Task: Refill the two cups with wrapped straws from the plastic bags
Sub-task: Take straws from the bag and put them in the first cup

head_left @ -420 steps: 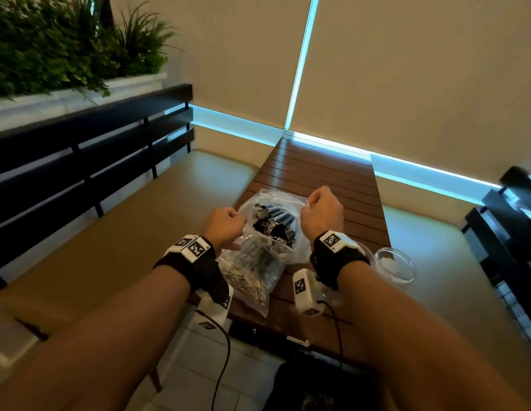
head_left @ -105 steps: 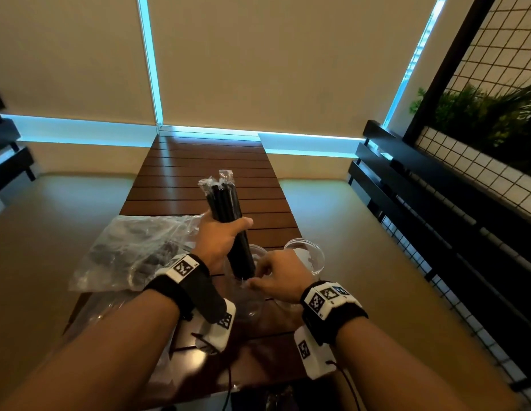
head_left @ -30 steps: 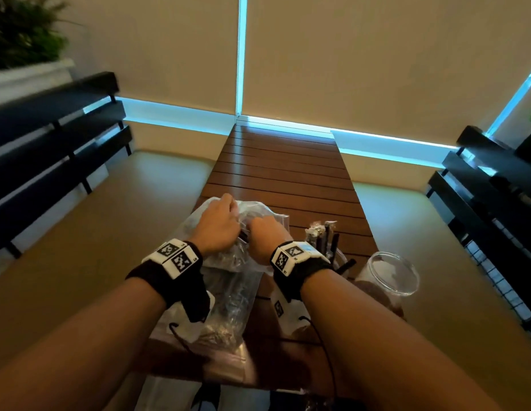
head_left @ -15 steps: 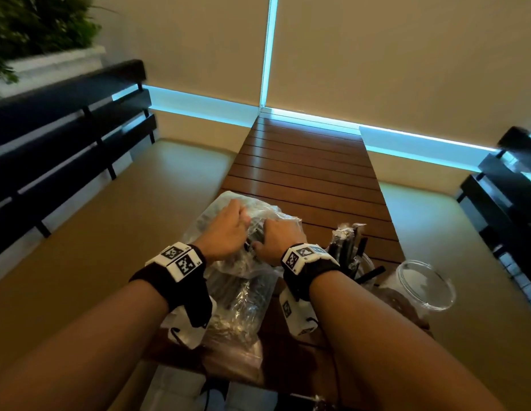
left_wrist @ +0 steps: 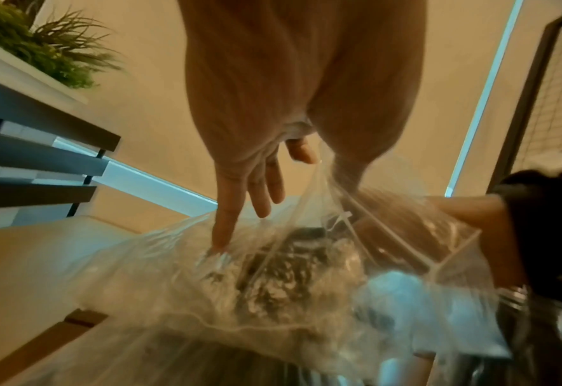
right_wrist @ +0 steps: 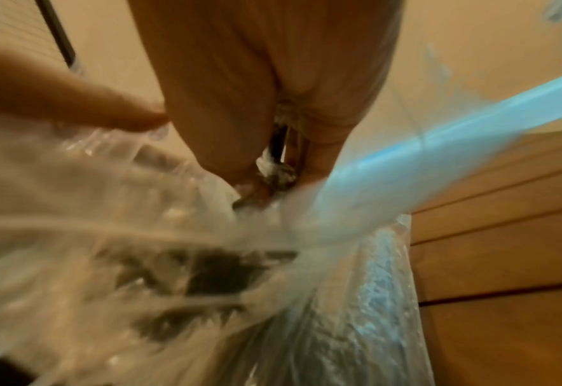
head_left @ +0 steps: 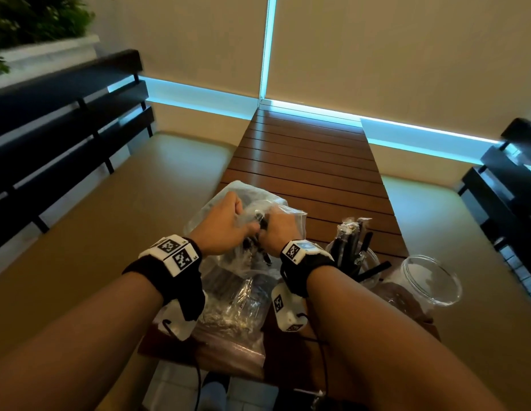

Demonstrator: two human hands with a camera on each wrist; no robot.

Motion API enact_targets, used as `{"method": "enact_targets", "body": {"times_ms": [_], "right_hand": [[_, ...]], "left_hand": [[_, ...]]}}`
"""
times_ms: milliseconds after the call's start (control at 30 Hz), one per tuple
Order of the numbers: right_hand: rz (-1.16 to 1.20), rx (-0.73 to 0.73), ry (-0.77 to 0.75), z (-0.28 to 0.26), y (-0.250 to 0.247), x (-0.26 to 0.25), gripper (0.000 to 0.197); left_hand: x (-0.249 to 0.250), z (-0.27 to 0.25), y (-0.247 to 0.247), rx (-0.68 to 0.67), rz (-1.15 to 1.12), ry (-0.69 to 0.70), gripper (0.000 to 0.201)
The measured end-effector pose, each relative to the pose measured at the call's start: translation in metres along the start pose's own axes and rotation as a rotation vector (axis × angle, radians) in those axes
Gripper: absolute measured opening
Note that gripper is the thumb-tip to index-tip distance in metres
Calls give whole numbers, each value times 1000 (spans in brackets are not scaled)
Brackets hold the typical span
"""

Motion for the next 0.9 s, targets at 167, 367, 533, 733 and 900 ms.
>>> {"method": "enact_targets", "body": {"times_ms": [167, 367, 533, 733, 900], "right_hand": [[17, -128, 18, 2, 22, 13, 4], [-107, -155, -116, -2, 18, -4, 32], [-225, -28, -228, -8, 2, -19, 31], [107, -272, -161, 5, 21, -40, 26], [134, -419, 5, 11, 41, -28, 39]], "left_hand": [[-10, 7, 18, -116, 368, 34, 68], [-1, 11, 10, 92, 417, 22, 18], [-7, 17, -12, 179, 304, -16, 22], [4, 15, -13, 151, 286, 89, 22], [4, 13, -8, 55, 259, 106, 31]]}}
Point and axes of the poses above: each hand's wrist, its own z-axis towards the middle knuckle, its own y-axis out of the palm, x = y × z, the point moved 8 cm from there along z, towards the middle knuckle, and after that the axes turned 5 degrees about -z, right-handed, at the moved point
